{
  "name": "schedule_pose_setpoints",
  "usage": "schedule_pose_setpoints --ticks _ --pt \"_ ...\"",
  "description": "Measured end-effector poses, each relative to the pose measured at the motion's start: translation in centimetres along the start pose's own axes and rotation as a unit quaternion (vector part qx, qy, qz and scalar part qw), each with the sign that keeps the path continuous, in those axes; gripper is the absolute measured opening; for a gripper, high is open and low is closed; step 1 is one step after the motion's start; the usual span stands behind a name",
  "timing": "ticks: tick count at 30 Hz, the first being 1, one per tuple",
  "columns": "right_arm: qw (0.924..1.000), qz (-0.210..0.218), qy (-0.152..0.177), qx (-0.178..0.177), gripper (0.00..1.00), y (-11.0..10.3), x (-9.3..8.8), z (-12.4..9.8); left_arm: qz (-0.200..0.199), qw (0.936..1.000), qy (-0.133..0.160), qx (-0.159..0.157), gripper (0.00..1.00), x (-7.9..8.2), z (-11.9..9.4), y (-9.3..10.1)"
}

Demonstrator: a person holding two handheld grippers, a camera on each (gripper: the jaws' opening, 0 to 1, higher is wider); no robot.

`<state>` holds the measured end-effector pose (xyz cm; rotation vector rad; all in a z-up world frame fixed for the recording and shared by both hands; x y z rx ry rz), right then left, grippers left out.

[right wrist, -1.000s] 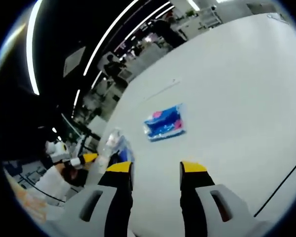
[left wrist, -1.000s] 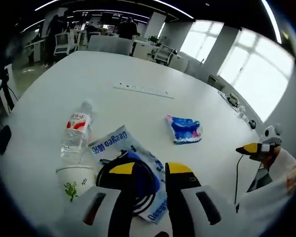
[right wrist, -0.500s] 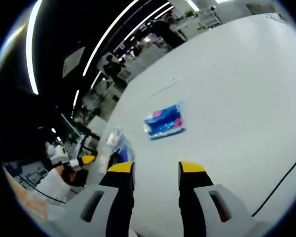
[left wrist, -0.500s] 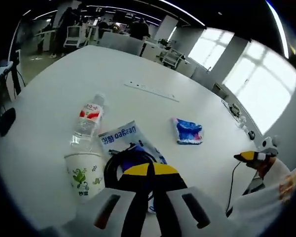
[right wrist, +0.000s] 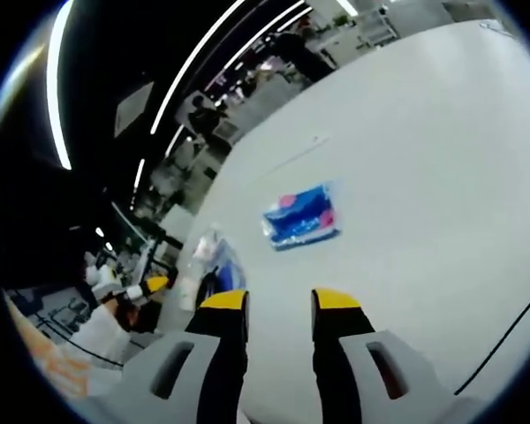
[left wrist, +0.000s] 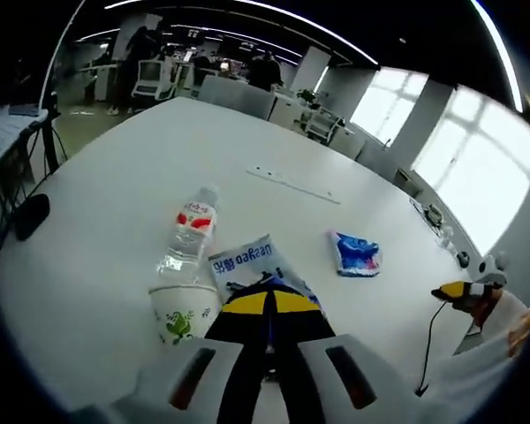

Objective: Arrange the tabletop items into an orderly group along one side of the table until the central work area is clear of visible clutter.

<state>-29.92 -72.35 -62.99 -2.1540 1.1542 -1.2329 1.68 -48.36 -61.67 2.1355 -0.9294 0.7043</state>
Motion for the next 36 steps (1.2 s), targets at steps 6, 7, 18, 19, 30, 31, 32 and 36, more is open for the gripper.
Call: schedule_pose_setpoints --ticks 6,7,18,19,30,31,32,36 --pt "1.0 -0.001 -0.009 -0.001 0.25 0.1 -0.4 0.0 0.038 0.9979 -0.013 0.051 0.24 -0.7 0.0 -1.5" --pt "1.0 0.0 -0.01 -0.001 0.24 0.1 -0.4 -0.1 0.038 0.9967 -0.014 0.07 0.35 -0.8 0.0 -1.9" --pt "0.9999 0.005 -0.013 0.0 0.23 0.0 -0.6 0.1 0.02 0.9945 -0.047 0.091 0.51 -2.1 0.2 -3.4" --pt "0.9999 0.004 -0.013 0.001 0.23 -0.1 -0.7 0.1 0.013 0.9944 -0.052 0.091 0.51 -2.2 0.2 -3.6" --pt "0.9997 0.009 -0.021 0.0 0.22 -0.2 -1.4 0.2 0.03 0.9932 -0.065 0.092 0.46 -2.6 0.6 -2.8" --pt "0.9997 0.009 -0.021 0.0 0.22 -0.2 -1.4 0.2 0.034 0.9932 -0.064 0.091 0.45 -2.6 0.6 -2.6" --pt "0.9997 0.009 -0.022 0.0 0.22 -0.2 -1.4 0.3 0.037 0.9934 -0.061 0.089 0.44 -2.5 0.6 -2.3" --pt "0.9997 0.007 -0.024 0.003 0.22 -0.5 -1.5 0.5 0.071 0.9923 -0.088 0.05 0.43 -3.0 2.0 -0.6"
Point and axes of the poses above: the point that each gripper's makers call its tool centre point, and the gripper's own axes: z roughly forward along the fingers, y roughly to its right, x roughly out of its top, the point moved 7 cm from there along -z, roughly backward along the fingers, and after that the axes turned 3 degrees about -y, right-handed, at the moved point
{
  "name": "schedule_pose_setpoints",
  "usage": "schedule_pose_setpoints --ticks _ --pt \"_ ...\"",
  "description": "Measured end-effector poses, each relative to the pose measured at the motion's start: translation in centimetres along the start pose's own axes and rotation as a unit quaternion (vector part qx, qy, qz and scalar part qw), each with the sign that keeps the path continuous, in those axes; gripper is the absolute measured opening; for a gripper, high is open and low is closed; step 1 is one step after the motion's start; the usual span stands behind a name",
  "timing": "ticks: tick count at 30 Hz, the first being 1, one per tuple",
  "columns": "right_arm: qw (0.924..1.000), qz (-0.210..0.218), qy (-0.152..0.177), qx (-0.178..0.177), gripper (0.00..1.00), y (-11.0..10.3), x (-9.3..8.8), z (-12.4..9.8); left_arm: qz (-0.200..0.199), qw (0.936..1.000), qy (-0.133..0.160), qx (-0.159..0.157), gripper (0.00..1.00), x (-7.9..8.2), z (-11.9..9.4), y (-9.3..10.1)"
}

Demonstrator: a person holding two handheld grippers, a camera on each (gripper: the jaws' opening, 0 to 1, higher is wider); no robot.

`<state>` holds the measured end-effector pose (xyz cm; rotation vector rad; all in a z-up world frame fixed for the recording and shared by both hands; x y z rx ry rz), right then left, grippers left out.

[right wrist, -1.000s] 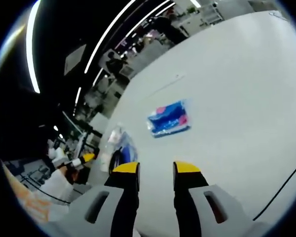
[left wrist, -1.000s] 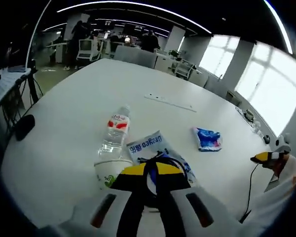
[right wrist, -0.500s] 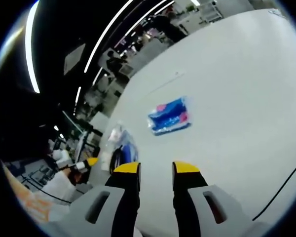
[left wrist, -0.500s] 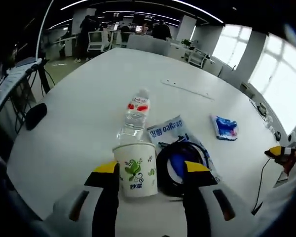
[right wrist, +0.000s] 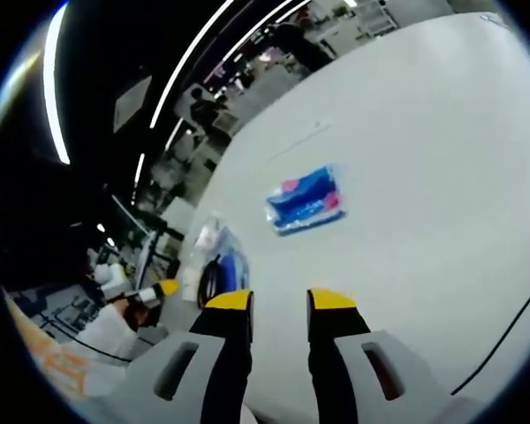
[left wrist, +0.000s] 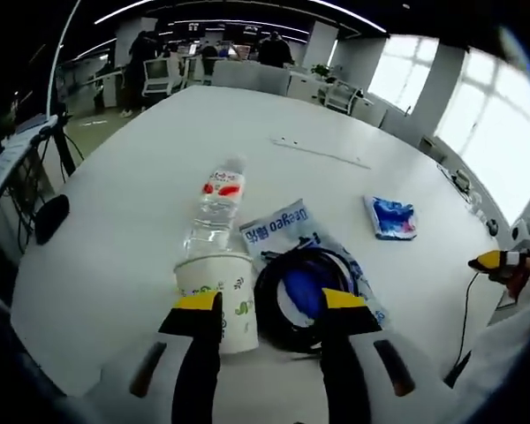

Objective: Arrange the tabletop items into an orderly group along one side of the table until the central work area is clear of visible clutter.

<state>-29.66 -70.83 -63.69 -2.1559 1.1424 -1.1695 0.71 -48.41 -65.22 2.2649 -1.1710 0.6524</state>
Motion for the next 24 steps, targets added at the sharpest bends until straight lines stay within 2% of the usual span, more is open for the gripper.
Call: schedule_pose_setpoints --ticks 3,6,9,13,15,20,21,22,24 --pt "1.0 0.0 -0.003 0.001 0.22 -0.1 -0.1 0.1 0.037 0.9993 -0.009 0.004 0.43 0.3 0.9 0.5" --pt "1.0 -0.001 -0.005 0.003 0.21 -0.3 -0.2 0.1 0.043 0.999 -0.011 -0.008 0.44 1.1 1.7 1.1" --pt "1.0 0.0 -0.004 0.003 0.21 -0.2 -0.2 0.0 0.072 0.997 -0.027 -0.007 0.44 1.5 2.9 0.9" --pt "1.0 0.003 -0.001 0.004 0.21 -0.1 -0.1 -0.1 0.073 0.9967 -0.034 -0.012 0.44 2.1 4.3 0.7" --pt "1.0 0.004 0.0 0.004 0.21 -0.1 -0.1 -0.2 0.074 0.9959 -0.051 -0.011 0.43 2.0 5.0 0.6" --pt "0.9999 0.01 0.001 0.001 0.2 0.1 -0.1 -0.2 0.076 0.9957 -0.051 -0.014 0.41 2.2 5.9 0.9" --pt "1.0 0.009 -0.001 0.0 0.19 0.1 -0.2 -0.2 0.083 0.9948 -0.058 -0.011 0.41 2.1 6.1 0.8" --pt "1.0 0.006 -0.003 0.0 0.18 0.0 -0.3 -0.1 0.087 0.9932 -0.077 -0.008 0.41 1.7 6.4 0.6" --pt "1.0 0.002 -0.007 0.004 0.18 -0.3 -0.5 0.0 0.091 0.993 -0.075 -0.005 0.42 1.7 6.7 0.7"
Point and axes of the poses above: the point that each gripper's makers call its tool centre point, and the gripper's own axes: z roughly forward along the fingers, y roughly to its right, x roughly out of its top, the point moved 7 cm from there along -z, roughly backward along the fingers, and after that the axes turned 3 degrees about -y, right-handed, at the moved point
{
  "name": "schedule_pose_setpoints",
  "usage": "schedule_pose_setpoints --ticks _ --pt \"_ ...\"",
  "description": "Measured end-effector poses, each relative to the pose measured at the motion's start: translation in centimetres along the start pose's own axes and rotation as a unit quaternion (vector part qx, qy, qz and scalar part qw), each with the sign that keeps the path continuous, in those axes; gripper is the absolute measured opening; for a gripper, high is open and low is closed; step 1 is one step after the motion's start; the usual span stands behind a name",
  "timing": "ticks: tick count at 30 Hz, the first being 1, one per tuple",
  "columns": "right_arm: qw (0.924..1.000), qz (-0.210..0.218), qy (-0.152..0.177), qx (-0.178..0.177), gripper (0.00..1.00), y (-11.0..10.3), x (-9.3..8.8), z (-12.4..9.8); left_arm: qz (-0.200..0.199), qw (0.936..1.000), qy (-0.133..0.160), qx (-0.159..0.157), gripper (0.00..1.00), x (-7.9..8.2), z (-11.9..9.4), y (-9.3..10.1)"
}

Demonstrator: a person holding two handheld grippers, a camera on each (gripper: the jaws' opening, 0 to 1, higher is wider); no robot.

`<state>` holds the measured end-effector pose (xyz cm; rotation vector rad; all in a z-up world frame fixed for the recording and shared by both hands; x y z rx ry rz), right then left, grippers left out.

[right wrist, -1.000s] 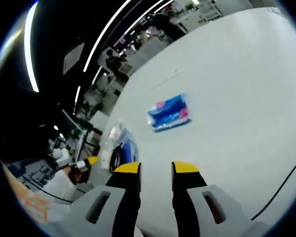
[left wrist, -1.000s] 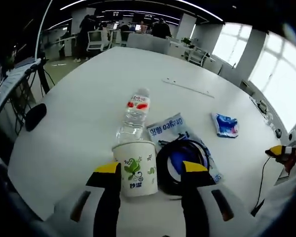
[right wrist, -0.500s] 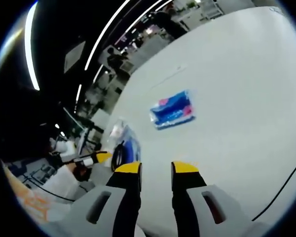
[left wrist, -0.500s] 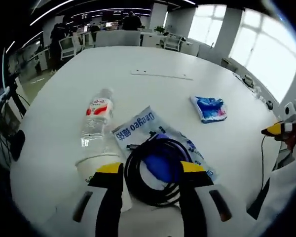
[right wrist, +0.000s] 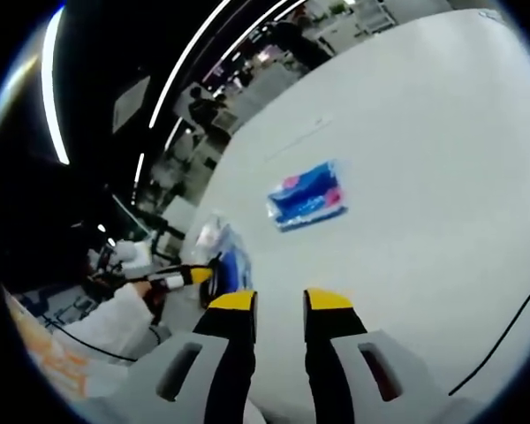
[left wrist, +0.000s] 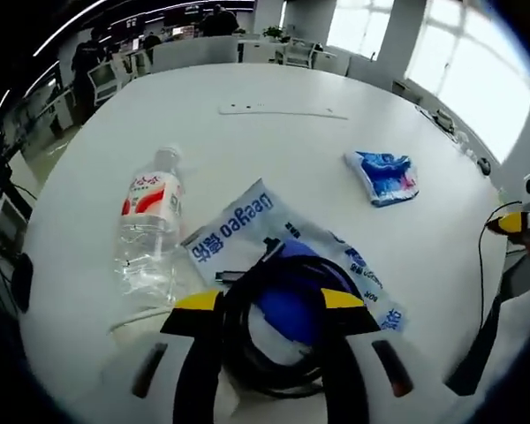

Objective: Arrange the tabletop items into an orderly group along one side of the table until the central work area is clear of visible clutter.

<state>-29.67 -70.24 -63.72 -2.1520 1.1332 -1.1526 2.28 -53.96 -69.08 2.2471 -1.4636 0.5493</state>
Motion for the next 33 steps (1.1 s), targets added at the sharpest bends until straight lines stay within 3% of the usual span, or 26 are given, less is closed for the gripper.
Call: schedule_pose_setpoints --ticks 10,16,17,18,19,20,22,23,33 --pt "0.9996 -0.019 -0.011 0.015 0.19 -0.7 -0.1 0.7 -0.002 0.9999 0.002 0.013 0.43 -0.3 0.8 -0.2" --pt "0.9996 -0.019 -0.014 0.017 0.18 -0.7 -0.1 0.8 -0.021 0.9995 0.009 0.021 0.3 -0.3 0.5 -0.3" --pt "0.9996 -0.019 -0.014 0.017 0.18 -0.7 -0.1 0.8 -0.024 0.9994 0.008 0.024 0.21 -0.3 0.5 -0.4" --pt "0.9996 -0.018 -0.014 0.017 0.18 -0.5 -0.1 0.8 0.014 0.9992 -0.007 0.038 0.11 -0.6 0.1 -0.8" --pt "0.9997 -0.016 -0.013 0.016 0.18 -0.4 -0.1 0.8 -0.018 0.9994 -0.009 0.028 0.1 -0.8 0.2 -0.3" --pt "0.9997 -0.016 -0.013 0.016 0.18 -0.4 -0.1 0.8 -0.017 0.9998 -0.006 -0.002 0.08 -0.7 0.4 0.0" --pt "0.9997 -0.013 -0.013 0.015 0.18 -0.3 -0.2 0.8 -0.015 0.9998 0.004 -0.012 0.04 -0.6 0.3 0.1" --pt "0.9997 -0.011 -0.013 0.016 0.18 -0.3 -0.3 0.8 -0.038 0.9992 0.002 -0.014 0.04 -0.9 -0.1 0.3" --pt "0.9998 -0.01 -0.007 0.017 0.18 -0.4 -0.2 0.7 -0.037 0.9979 0.031 -0.044 0.02 -0.5 -2.4 2.3"
Point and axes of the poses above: the point that each gripper's makers call its tool centre point, and the gripper's own axes: z roughly forward along the fingers, y roughly to its right, x roughly out of its top, the point moved 7 cm from there along -z, roughly backward along the fingers, and after that the axes turned 3 degrees about -y, right-handed, at the moved point
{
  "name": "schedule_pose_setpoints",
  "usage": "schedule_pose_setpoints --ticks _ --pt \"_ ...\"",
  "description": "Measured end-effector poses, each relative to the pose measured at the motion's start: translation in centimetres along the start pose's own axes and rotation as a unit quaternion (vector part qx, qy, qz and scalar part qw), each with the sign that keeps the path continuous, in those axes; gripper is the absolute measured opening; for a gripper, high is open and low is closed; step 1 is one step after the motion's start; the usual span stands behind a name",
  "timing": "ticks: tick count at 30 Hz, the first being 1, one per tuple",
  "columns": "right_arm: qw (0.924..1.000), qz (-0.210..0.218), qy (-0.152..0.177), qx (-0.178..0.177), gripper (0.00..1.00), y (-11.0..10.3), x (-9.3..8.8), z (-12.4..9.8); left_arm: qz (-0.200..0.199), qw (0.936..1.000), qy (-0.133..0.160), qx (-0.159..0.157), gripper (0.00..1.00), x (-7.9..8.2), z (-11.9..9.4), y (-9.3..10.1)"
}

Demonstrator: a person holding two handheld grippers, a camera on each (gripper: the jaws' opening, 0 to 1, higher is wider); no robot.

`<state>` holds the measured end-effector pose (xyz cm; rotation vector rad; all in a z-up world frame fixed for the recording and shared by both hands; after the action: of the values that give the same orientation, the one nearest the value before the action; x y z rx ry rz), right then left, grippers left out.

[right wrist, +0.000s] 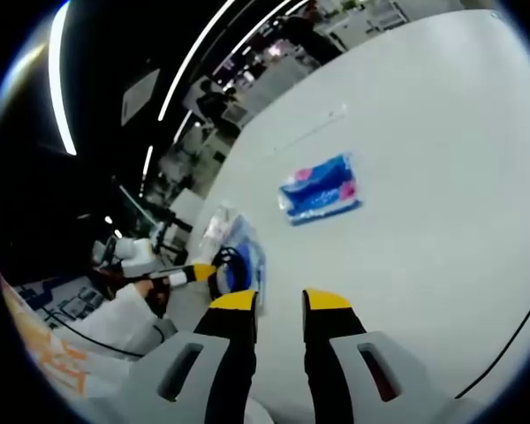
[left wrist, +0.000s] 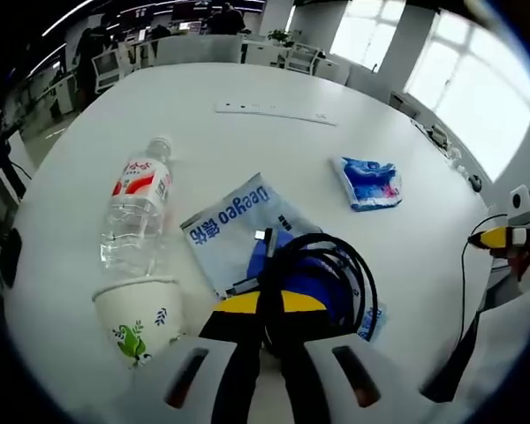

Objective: Arrange the tabletop items into an orderly group along one side of the table until the central work area is clear of visible clutter.

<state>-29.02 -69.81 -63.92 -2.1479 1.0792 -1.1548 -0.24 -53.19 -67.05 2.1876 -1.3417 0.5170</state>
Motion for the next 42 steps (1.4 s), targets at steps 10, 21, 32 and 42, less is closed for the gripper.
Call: schedule_pose_setpoints --ticks 10,21,32,42 --pt "0.9984 -0.057 -0.007 0.003 0.34 -1.2 0.0 0.9 0.032 0.9972 0.054 -0.039 0.02 2.4 -2.9 3.2" --pt "0.9891 -0.127 -0.024 0.071 0.43 -4.6 -0.2 2.9 0.135 0.9823 0.061 -0.114 0.02 3.9 -4.6 8.6" --pt "0.9894 -0.004 -0.015 0.144 0.3 -6.8 -1.7 4.2 0.033 0.9751 0.095 -0.198 0.02 4.7 -4.8 11.7" --pt "0.9857 0.107 0.004 0.13 0.03 -5.5 -0.5 3.4 -0.036 0.9716 0.085 -0.218 0.03 3.1 -4.1 11.9"
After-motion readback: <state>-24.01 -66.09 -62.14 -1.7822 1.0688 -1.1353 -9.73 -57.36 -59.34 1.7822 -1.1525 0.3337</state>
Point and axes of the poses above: the point that each gripper's makers call its tool centre point, and the gripper's own axes: z roughly forward along the fingers, y roughly to its right, x roughly out of its top, the point moved 7 cm from there along -z, roughly backward along the fingers, and after that the axes turned 3 degrees about -y, right-handed, at the moved point
